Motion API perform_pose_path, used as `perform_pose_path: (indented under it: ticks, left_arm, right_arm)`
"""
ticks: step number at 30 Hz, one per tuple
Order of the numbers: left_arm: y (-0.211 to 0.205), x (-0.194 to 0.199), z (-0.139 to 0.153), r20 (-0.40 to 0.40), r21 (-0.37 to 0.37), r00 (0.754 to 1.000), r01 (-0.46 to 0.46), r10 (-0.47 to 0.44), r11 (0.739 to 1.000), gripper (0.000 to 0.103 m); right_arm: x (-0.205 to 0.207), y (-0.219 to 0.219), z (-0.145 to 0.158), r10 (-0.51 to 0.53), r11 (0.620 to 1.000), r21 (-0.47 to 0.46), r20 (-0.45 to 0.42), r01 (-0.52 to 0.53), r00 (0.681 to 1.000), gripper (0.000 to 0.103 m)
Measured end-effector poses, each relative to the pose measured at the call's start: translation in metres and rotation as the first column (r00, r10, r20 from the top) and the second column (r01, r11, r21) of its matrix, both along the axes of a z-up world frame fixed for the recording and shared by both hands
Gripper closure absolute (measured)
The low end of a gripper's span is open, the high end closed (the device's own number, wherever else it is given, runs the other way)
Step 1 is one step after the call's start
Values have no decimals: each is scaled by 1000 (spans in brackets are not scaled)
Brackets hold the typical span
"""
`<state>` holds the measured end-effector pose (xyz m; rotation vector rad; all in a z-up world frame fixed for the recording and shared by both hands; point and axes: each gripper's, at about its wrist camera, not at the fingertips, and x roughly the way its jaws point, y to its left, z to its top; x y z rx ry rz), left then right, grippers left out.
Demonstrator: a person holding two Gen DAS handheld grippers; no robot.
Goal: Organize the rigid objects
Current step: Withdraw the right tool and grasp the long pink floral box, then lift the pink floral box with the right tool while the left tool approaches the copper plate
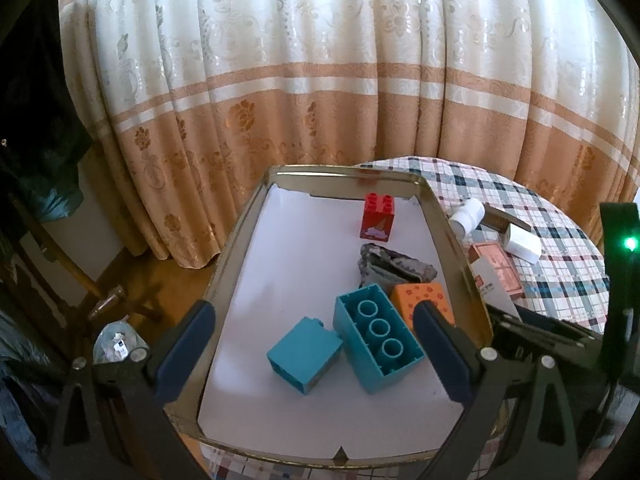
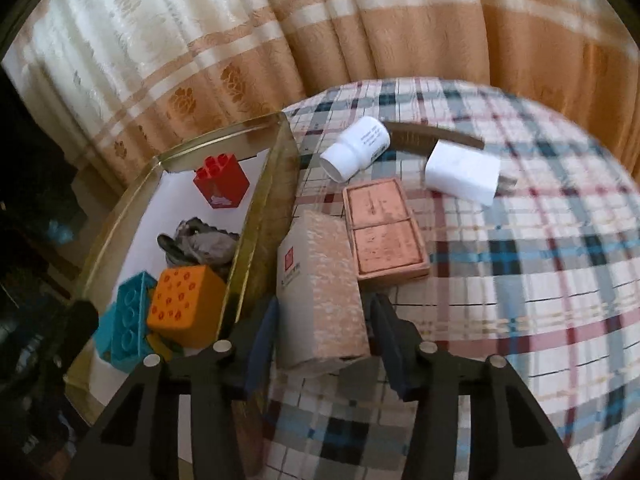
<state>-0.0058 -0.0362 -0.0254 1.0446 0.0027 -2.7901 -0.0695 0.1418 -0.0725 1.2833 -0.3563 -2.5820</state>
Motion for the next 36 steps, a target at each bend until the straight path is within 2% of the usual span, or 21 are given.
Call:
perform_pose_path:
  ticks: [1,3,5,8,12,18,22,25,30,33,36]
  left_arm:
    - [0,-1,0,3,2,1000,-1,1,1000,2]
    - [1,-2,-2,9,0,1000,2,-2,1000,2]
    - [2,-2,-2,9,-2,1000,9,-9,1000,2]
    - [4,-2,-1,4,-6,1000,13,-13,1000,2]
    - [10,-7,0,8,18,1000,28,-28,999,2]
    - [32,-14,8,-16,38,997,82,-81,996,2]
    - [59,-20,13,-39,7,991,128,-127,992,2]
    - [81,-26,15,-44,-16,987,154,-154,988,2]
    - [118,-42,9,3,-5,982,191,-191,982,3]
    - [138,-53,3,24,18,977,210,-210,978,4]
    - [152,-68,-9,74,23,979,188,-189,982,5]
  right_arm:
    - [-3,2,-2,1,1000,-23,5,-1,1000,52]
    - [-5,-2,-2,28,1000,-4,-6,-28,1000,56]
    - [-7,-2,-5,52,999,-13,9,-51,999,75]
    - [-2,2,-5,43,999,-4,3,-43,999,75]
    - [17,16,8,36,999,-3,-59,-36,998,75]
    - [33,56,31,-86,995,37,-147,93,985,75]
    - [33,84,35,-194,973,89,-173,212,966,75]
    - [31,104,32,-243,960,96,-176,262,954,75]
    - [33,122,35,-310,920,170,-237,354,921,75]
    - [39,136,37,-362,898,157,-268,411,893,75]
    - [42,148,38,-397,879,154,-284,451,873,75]
